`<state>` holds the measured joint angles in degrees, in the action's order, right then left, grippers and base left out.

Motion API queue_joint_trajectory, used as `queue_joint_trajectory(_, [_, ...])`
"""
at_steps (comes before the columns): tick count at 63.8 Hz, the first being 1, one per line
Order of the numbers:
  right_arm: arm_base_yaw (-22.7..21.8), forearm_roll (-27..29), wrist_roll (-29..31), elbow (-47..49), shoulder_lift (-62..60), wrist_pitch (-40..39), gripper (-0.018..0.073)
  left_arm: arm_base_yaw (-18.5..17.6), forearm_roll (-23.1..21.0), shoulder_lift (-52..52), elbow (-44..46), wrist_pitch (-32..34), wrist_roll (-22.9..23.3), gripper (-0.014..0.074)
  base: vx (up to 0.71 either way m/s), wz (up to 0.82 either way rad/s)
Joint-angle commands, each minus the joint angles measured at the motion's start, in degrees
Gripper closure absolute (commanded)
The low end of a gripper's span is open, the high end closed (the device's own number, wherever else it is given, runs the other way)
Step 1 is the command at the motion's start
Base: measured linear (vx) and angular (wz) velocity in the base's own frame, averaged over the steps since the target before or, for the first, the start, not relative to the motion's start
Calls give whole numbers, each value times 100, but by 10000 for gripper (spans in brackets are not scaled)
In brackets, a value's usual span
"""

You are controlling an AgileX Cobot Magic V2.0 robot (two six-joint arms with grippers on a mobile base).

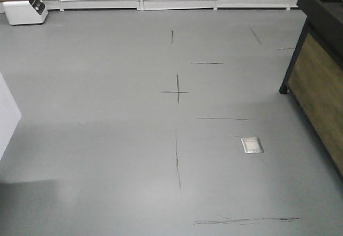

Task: Pick three apples into basket with both arms
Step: 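Drive the base forward toward the black fruit display table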

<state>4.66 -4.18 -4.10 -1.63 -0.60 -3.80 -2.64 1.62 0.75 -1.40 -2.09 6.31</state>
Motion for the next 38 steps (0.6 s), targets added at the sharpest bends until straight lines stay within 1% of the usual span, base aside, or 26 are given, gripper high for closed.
queue_joint_trajectory(1, [-4, -29, 36, -85, -59, -398, 568, -23, -12, 69, -128, 416, 40, 603, 13, -10])
queue_joint_trajectory(38, [-4, -29, 36, -85, -59, -398, 568, -23, -12, 69, -128, 416, 40, 603, 16, -10])
